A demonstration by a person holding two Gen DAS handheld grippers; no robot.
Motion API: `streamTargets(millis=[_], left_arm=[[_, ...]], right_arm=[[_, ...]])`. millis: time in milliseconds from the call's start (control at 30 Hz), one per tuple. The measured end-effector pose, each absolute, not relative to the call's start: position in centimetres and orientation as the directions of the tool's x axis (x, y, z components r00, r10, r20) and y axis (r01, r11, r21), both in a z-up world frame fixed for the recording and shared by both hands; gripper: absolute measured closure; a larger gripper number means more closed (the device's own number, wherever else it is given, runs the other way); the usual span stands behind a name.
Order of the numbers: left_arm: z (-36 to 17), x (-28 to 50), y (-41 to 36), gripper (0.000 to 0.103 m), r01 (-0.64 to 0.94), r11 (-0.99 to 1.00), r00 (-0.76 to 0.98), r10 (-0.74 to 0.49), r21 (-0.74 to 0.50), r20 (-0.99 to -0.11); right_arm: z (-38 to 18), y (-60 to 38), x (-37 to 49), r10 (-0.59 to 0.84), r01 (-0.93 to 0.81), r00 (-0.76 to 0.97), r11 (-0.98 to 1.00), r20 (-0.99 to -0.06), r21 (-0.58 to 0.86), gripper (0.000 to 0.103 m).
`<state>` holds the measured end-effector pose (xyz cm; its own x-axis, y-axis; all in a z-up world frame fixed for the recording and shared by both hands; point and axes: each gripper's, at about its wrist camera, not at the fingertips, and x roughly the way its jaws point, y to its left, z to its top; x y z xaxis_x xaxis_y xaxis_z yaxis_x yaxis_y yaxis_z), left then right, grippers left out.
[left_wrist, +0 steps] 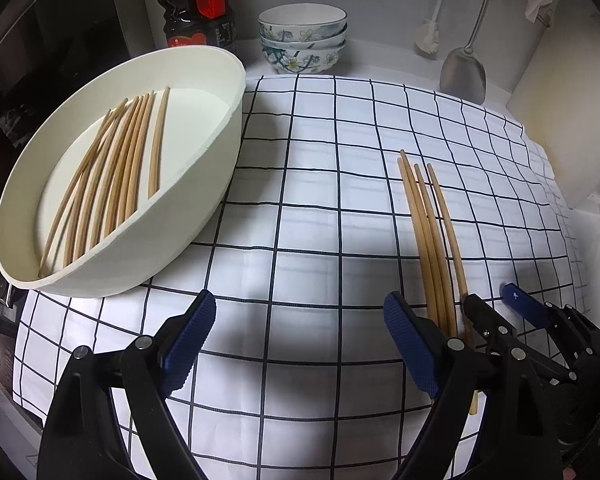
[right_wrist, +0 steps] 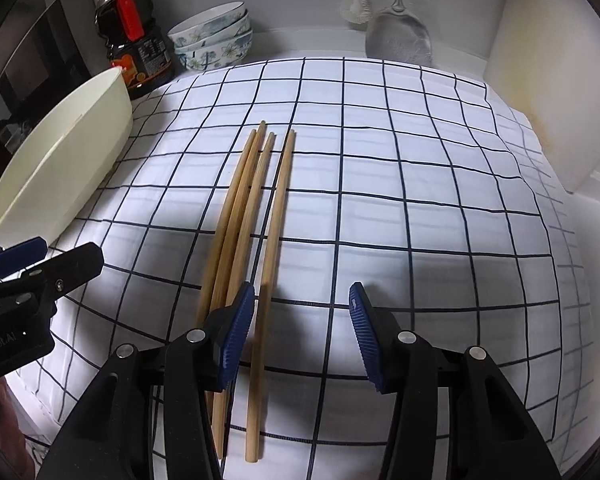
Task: Organize utensils
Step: 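Move the right gripper over the remaining chopsticks and grasp one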
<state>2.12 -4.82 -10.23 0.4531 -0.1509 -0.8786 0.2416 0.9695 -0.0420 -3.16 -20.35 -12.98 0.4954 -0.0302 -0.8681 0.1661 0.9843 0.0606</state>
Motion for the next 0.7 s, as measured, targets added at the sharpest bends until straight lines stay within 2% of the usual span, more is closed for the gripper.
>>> streamTargets(millis=[367,433,567,633,700], left_arm=[[-10.9,2.4,-5.9,0.019,0.247,0.968,0.448,-0.145,-0.033,-0.882],[-11.1,2.4,-6.4,0.019,0.253,0.967,0.447,-0.143,-0.029,-0.883],[-11.7,2.4,-7.3,0.019,0.272,0.962,0.443,-0.146,-0.022,-0.885],[-12.0,2.4,-7.9,0.018,0.281,0.959,0.442,-0.147,-0.019,-0.885],[-12.3,2.4,-8.5,0.018,0.291,0.957,0.438,-0.147,-0.015,-0.887]], right_arm=[[-13.7,-19.8,-3.5,-0.054,0.114,0.505,0.993,-0.861,0.005,0.057],[-13.7,-20.0,-3.7,-0.058,0.117,0.512,0.993,-0.857,0.002,0.067],[-13.7,-20.8,-4.0,-0.063,0.126,0.524,0.992,-0.850,0.004,0.079],[-13.6,-21.2,-4.0,-0.069,0.132,0.527,0.991,-0.847,0.001,0.091],[-13.7,-21.8,-4.0,-0.072,0.141,0.529,0.990,-0.845,0.004,0.093]])
